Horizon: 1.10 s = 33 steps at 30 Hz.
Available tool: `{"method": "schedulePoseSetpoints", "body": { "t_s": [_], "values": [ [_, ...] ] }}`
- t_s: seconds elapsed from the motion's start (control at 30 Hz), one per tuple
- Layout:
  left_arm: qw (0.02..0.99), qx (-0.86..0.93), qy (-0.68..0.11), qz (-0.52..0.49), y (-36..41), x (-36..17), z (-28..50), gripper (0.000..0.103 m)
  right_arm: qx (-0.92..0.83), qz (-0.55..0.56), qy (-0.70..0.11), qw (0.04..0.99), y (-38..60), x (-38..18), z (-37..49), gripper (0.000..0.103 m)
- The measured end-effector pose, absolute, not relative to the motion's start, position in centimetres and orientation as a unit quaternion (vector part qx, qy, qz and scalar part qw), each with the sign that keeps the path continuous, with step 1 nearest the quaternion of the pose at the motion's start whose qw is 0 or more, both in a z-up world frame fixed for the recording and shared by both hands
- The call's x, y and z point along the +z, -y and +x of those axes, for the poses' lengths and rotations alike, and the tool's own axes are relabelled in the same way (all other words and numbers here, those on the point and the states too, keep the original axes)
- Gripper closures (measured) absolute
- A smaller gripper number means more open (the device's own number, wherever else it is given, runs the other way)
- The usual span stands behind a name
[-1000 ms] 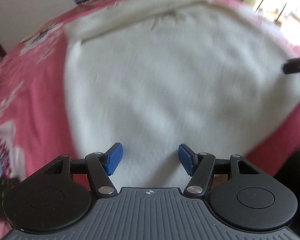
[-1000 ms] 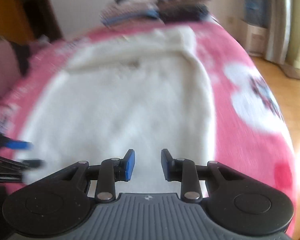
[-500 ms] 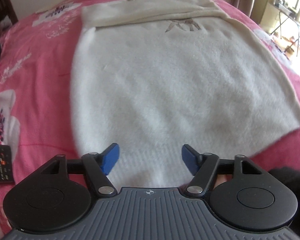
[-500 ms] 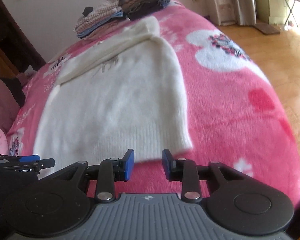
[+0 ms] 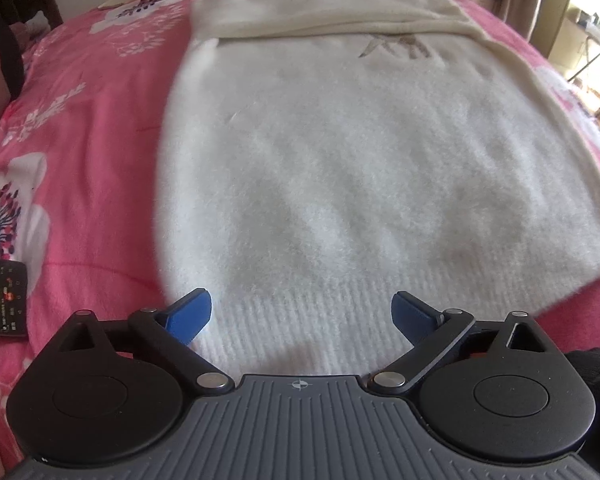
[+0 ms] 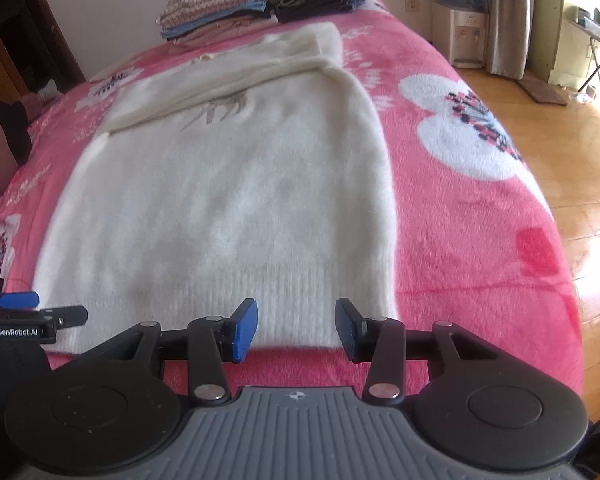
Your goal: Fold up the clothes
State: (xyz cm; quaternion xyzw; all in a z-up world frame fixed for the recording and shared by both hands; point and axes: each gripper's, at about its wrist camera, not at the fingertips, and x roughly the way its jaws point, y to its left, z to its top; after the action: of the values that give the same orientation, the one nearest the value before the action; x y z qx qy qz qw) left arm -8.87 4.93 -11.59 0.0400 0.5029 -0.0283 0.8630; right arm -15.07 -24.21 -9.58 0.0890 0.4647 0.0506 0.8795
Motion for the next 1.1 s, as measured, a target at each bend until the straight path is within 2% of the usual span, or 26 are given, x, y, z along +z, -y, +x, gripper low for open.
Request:
{"method": "schedulePoseSetpoints", "body": {
  "t_s": [0.13, 0.23, 0.3, 0.53, 0.67, 0.77, 0.8, 1.1],
  "values": [
    [0.858, -0.028, -0.511, 0.041, -4.96, -11.84, -8.87, 0.004, 0.053, 0.101, -0.475, 0.873, 24.32, -9.93, -14.92, 0.057],
    [0.859, -0.028, -0.509, 0.040, -5.02, -11.77, -8.92, 0.004, 0.053, 0.106, -0.473, 0.873, 24.38, -9.63, -14.70, 0.053],
    [0.859, -0.028, -0.509, 0.037, -5.13, -11.75, -8.94, 0.003, 0.048, 0.112, -0.468, 0.875, 24.53, -9.33, -14.61, 0.043],
    [0.858, -0.030, -0.512, 0.031, -5.07, -11.93, -9.00, 0.001, 0.040, 0.109, -0.474, 0.873, 24.50, -9.31, -14.38, 0.032],
    [0.856, -0.030, -0.515, 0.034, -4.87, -12.14, -8.91, 0.000, 0.031, 0.108, -0.474, 0.874, 24.52, -9.37, -14.48, 0.022],
    [0.855, -0.028, -0.517, 0.034, -4.91, -12.38, -8.86, 0.000, 0.023, 0.116, -0.470, 0.875, 24.68, -9.29, -14.42, 0.006],
    [0.854, -0.027, -0.518, 0.033, -4.90, -12.42, -8.86, 0.000, 0.021, 0.118, -0.469, 0.875, 24.68, -9.27, -14.41, 0.004],
    [0.852, -0.025, -0.522, 0.032, -4.85, -12.69, -8.88, 0.000, 0.009, 0.110, -0.468, 0.877, 24.38, -9.30, -14.26, 0.000]
  ]
}}
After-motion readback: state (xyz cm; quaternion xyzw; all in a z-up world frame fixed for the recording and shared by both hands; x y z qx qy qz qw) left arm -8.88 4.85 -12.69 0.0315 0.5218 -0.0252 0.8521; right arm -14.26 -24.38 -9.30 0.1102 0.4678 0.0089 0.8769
